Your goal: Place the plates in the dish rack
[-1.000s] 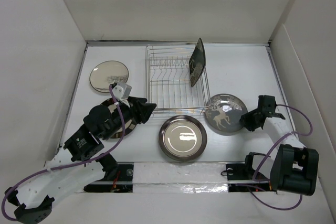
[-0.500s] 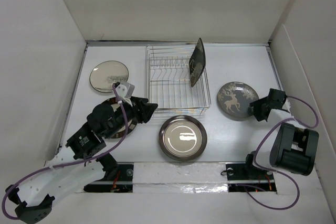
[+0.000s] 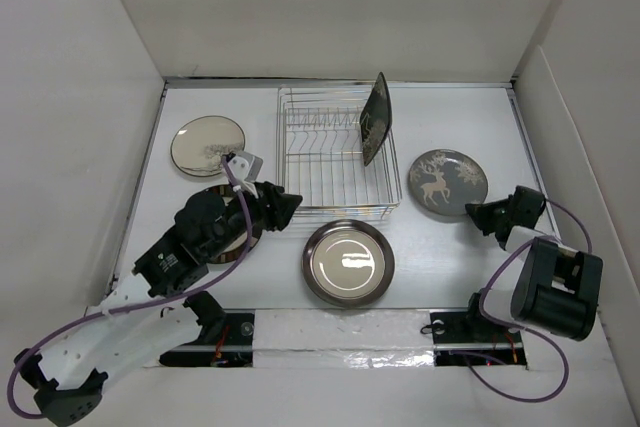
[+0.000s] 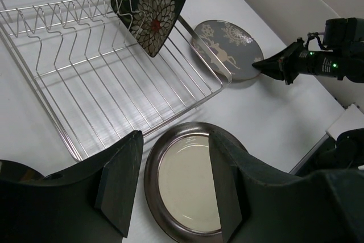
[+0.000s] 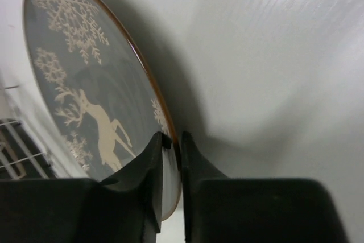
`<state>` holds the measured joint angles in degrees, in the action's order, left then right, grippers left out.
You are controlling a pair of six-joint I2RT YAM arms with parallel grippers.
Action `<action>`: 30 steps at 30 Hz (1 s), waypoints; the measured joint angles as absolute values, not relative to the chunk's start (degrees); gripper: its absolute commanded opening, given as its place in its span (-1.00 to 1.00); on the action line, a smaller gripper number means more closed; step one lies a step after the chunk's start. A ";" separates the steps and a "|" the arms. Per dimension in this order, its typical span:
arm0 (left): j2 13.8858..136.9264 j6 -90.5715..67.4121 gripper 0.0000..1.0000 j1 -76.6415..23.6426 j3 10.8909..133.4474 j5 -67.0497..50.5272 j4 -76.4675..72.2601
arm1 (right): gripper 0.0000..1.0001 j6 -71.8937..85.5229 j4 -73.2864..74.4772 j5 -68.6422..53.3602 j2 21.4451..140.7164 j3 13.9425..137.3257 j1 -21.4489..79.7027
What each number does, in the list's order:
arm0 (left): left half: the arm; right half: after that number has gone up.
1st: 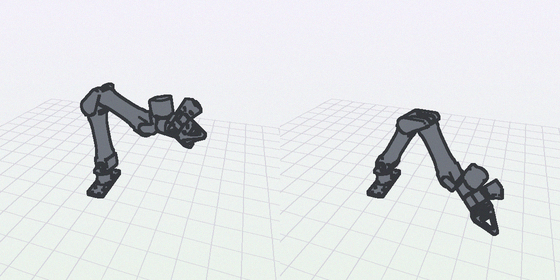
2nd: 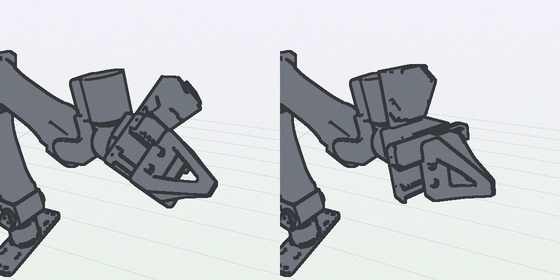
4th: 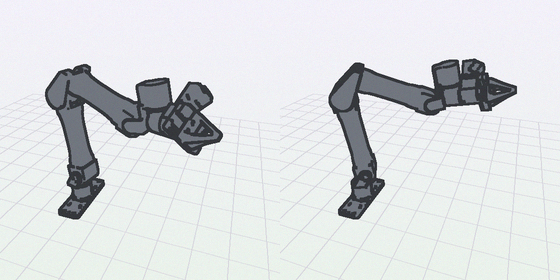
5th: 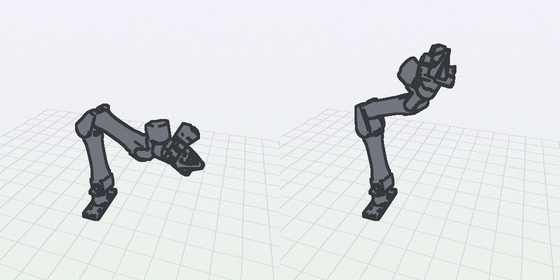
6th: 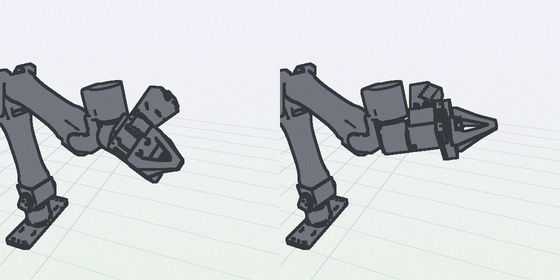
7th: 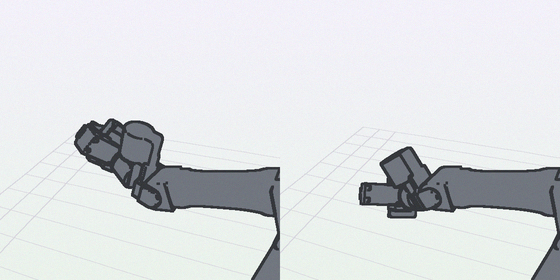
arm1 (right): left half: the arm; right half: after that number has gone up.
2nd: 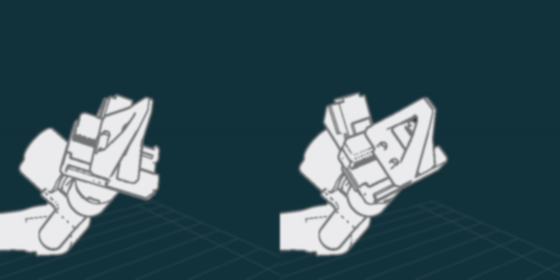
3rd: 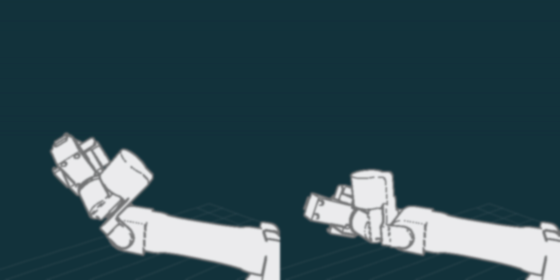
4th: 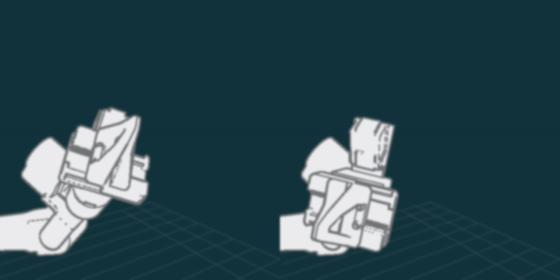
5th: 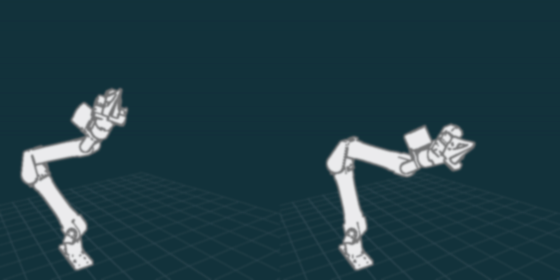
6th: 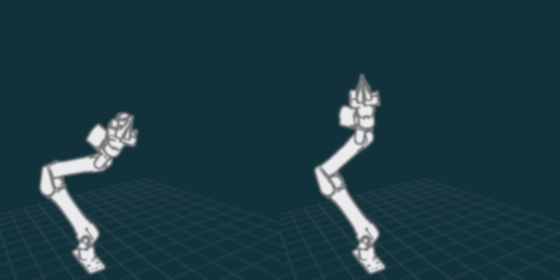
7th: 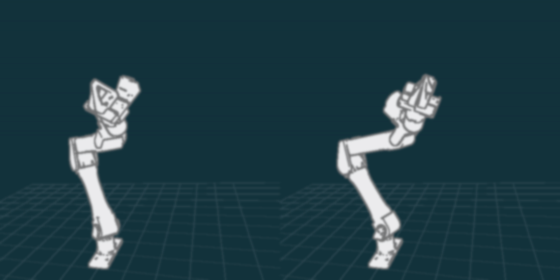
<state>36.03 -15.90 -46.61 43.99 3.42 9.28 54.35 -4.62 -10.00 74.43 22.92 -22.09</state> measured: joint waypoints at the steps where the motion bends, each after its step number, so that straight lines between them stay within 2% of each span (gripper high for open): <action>1: 36.29 -15.90 -0.07 -46.35 43.99 3.27 9.28 | -0.99 55.22 -7.27 -11.92 74.72 21.76 -22.79; 8: 38.33 -15.90 -0.08 -45.98 43.99 3.25 9.28 | -1.00 59.92 -17.26 -14.02 66.81 12.93 -24.32; 16: 41.17 -15.90 -0.11 -45.98 43.99 4.01 9.32 | -1.00 55.11 -7.60 -7.79 45.43 10.61 -24.86; 24: 41.69 -15.90 -0.13 -45.95 43.99 6.48 9.28 | -1.00 47.68 -0.49 -6.13 40.45 20.29 -25.43; 30: 42.65 -15.90 -0.14 -45.95 43.99 9.06 9.30 | -1.00 41.80 4.62 -6.00 40.97 35.77 -23.64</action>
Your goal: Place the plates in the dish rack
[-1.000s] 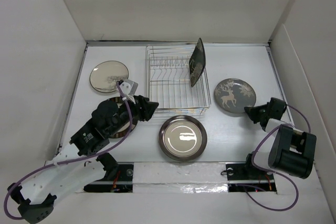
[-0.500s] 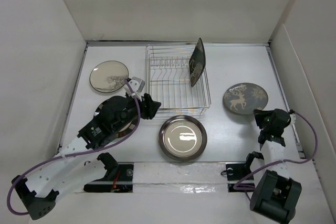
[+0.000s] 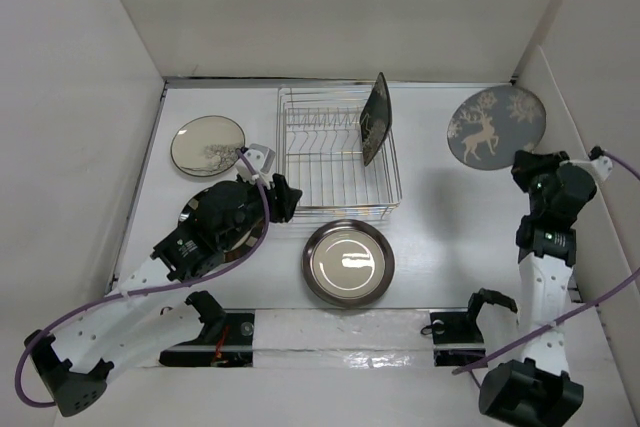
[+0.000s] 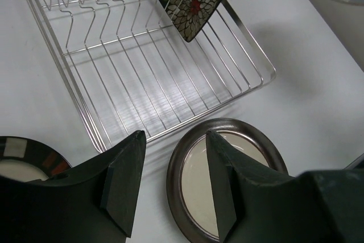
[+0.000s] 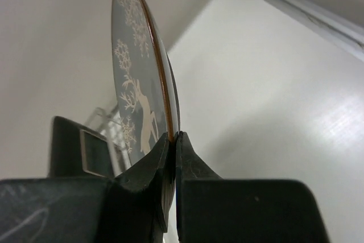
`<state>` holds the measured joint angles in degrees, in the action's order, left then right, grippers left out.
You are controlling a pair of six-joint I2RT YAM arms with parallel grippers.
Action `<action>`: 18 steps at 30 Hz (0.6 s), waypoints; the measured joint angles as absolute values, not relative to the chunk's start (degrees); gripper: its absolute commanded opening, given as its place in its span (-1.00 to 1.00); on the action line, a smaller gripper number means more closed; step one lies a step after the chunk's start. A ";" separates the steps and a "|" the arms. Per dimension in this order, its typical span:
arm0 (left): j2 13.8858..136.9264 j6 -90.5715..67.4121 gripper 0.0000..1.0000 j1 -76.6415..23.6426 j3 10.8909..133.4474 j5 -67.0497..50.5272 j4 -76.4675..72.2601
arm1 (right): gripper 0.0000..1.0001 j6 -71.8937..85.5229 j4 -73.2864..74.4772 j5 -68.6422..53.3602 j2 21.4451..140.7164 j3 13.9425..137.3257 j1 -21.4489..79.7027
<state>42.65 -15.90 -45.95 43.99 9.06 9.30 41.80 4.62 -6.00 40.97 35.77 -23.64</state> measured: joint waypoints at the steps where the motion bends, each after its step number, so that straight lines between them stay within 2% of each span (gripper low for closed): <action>1: 42.63 -15.90 -0.14 -45.95 43.99 9.45 9.30 | -1.00 40.99 4.64 -5.45 41.41 38.39 -22.11; 8: 42.57 -15.92 -0.14 -45.95 43.99 11.09 9.28 | -1.00 36.27 5.61 -2.26 50.22 57.08 -4.80; 18: 41.52 -15.92 -0.14 -45.95 43.99 11.64 9.30 | -1.00 25.39 16.16 14.50 76.44 91.59 22.06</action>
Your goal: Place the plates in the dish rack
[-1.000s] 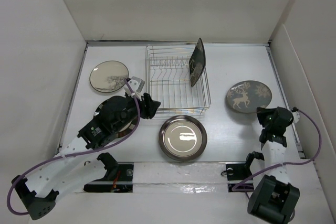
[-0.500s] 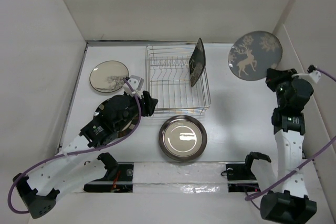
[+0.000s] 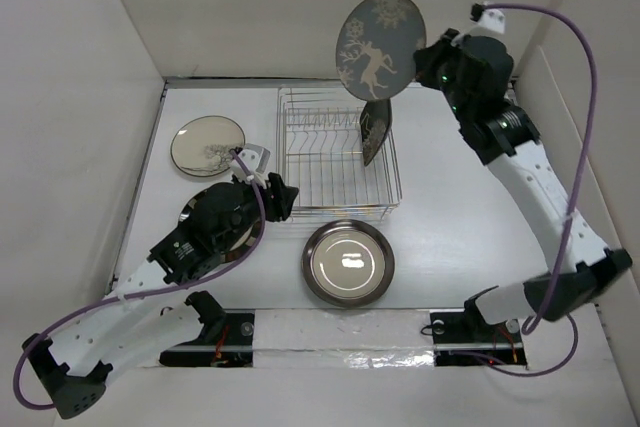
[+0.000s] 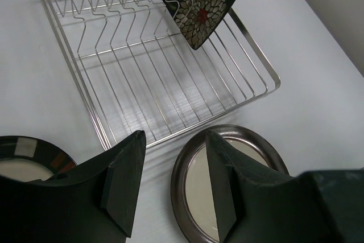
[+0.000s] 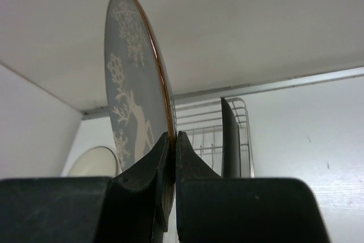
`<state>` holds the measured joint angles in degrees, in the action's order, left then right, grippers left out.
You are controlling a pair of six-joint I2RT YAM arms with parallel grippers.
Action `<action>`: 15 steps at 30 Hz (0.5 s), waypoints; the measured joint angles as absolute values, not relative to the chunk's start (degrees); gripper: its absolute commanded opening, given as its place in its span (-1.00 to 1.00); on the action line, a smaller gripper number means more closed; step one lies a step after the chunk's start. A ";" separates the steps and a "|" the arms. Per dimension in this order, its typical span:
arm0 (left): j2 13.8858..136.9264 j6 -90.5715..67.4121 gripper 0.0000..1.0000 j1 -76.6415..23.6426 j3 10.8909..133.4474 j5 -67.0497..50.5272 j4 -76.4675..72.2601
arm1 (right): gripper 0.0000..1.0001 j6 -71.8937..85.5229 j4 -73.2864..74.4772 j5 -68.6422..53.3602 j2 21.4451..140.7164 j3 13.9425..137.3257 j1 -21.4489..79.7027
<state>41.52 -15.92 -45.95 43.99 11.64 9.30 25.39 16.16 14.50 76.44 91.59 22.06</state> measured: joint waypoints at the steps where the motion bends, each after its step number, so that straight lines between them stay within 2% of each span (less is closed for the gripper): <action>1: 41.43 -15.92 -0.14 -45.95 43.99 11.68 9.30 | -1.00 24.10 17.54 16.99 79.42 95.20 23.92; 7: 40.86 -15.92 -0.15 -45.95 43.99 11.81 9.32 | -1.00 16.78 25.32 30.57 96.18 113.56 30.98; 15: 39.66 -15.92 -0.15 -45.95 43.99 11.84 9.43 | -1.00 6.98 32.64 45.56 110.93 127.94 36.56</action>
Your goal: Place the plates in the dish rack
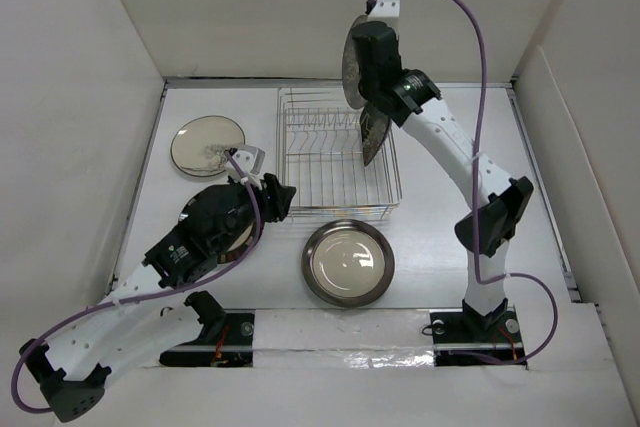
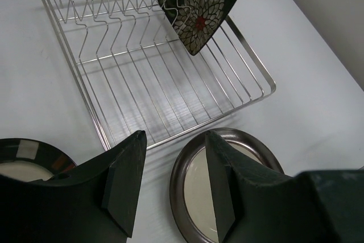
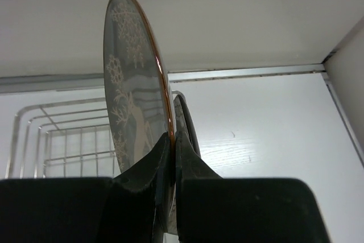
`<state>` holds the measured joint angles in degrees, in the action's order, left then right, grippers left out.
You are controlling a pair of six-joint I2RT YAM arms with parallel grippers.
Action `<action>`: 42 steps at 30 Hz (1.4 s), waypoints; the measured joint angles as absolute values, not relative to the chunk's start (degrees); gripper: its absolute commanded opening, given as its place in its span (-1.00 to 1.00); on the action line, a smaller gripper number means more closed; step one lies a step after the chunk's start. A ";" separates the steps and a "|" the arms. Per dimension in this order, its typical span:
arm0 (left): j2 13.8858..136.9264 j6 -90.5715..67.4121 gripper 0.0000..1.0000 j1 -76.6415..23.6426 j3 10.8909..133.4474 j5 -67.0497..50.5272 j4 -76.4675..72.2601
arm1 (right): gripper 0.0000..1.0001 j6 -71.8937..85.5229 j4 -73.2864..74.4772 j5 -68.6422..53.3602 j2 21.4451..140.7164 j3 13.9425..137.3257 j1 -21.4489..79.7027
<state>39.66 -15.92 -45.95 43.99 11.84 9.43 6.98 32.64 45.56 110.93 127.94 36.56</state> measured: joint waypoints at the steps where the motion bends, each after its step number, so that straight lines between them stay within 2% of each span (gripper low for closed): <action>1: 39.55 -15.94 -0.15 -45.95 43.99 11.81 9.45 | -1.00 6.22 32.75 46.57 111.68 128.09 36.99; 14: 39.35 -15.97 -0.14 -45.95 43.99 10.98 9.65 | -1.00 2.48 34.48 55.66 113.80 123.13 38.87; 42: 39.35 -15.97 -0.14 -45.95 43.99 10.07 10.15 | -1.00 15.44 30.59 50.74 114.06 106.74 38.13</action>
<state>39.35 -15.97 -45.95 43.99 10.07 10.15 15.44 30.59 50.74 114.06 106.74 38.13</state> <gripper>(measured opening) 0.429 0.064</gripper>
